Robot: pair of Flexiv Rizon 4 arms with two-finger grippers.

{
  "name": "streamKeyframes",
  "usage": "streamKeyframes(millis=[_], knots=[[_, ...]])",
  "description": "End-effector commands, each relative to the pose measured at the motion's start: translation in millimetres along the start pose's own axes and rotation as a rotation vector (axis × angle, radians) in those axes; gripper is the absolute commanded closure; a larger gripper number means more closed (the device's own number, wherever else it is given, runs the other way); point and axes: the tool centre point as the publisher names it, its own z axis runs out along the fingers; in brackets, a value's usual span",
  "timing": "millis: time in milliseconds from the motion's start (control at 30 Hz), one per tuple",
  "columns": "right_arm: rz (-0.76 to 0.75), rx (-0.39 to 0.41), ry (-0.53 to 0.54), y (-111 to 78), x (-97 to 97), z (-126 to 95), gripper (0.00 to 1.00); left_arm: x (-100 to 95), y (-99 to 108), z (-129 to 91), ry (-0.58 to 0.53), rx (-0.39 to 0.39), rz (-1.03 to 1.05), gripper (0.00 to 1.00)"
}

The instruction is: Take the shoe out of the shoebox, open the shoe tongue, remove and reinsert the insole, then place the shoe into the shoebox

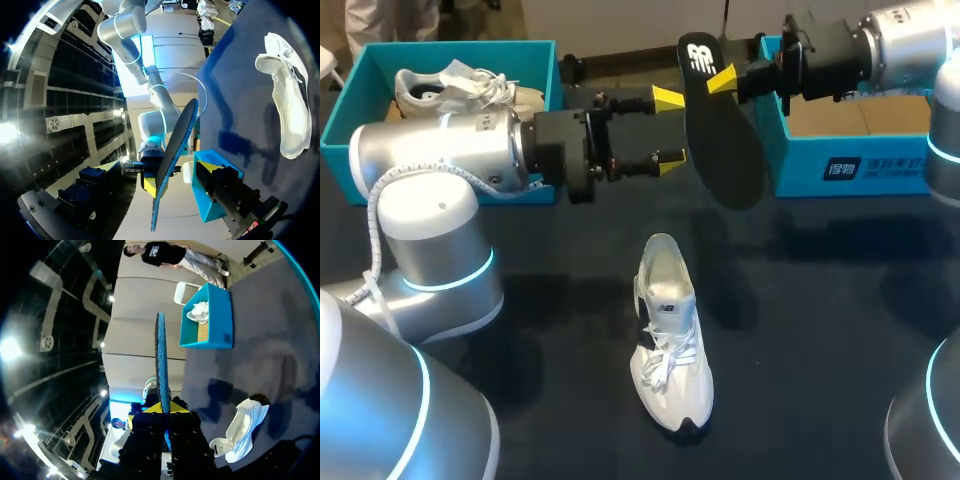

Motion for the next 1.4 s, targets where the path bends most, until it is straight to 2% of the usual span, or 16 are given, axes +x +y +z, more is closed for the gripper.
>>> streamKeyframes(millis=[33, 133, 267, 333, 433, 533, 733, 833, 1267, 1367, 1400], knots=[[0.003, -0.003, 0.001, 0.9, 0.3, 5.2, 1.00, 2.4, 0.9, 8.0, -0.001, -0.001, 0.005, 0.00], [0.003, -0.005, 0.003, -0.3, 0.4, 8.0, 1.00, 3.5, 3.0, 9.7, -0.001, -0.003, 0.008, 0.01], [0.003, -0.007, 0.008, -2.2, -1.0, 10.5, 1.00, 4.6, 4.0, 10.5, 0.002, -0.007, 0.010, 0.15], [0.006, -0.006, 0.012, -3.1, -2.5, 12.7, 1.00, 6.1, 5.6, 11.2, 0.005, -0.010, 0.016, 0.25], [0.008, -0.002, 0.013, -2.7, -2.3, 16.5, 1.00, 6.6, 6.8, 11.5, 0.007, -0.012, 0.017, 0.28], [0.008, -0.001, 0.017, -2.5, -3.5, 19.3, 1.00, 7.4, 7.7, 11.9, 0.009, -0.016, 0.021, 0.38], [0.006, 0.001, 0.022, -2.7, -2.9, 22.5, 1.00, 10.4, 6.5, 12.1, 0.018, -0.013, 0.022, 0.40], [0.007, 0.002, 0.024, -2.8, -3.6, 24.0, 1.00, 11.9, 6.9, 12.9, 0.023, -0.014, 0.025, 0.50], [0.010, 0.005, 0.032, -2.6, -4.5, 28.9, 1.00, 16.3, 9.7, 15.6, 0.031, -0.025, 0.032, 0.57], [0.010, 0.004, 0.034, -2.8, -4.8, 29.3, 1.00, 17.7, 9.3, 15.8, 0.033, -0.026, 0.036, 0.69], [0.010, 0.004, 0.035, -2.8, -4.9, 29.3, 1.00, 18.2, 9.5, 15.9, 0.035, -0.027, 0.038, 0.79]])
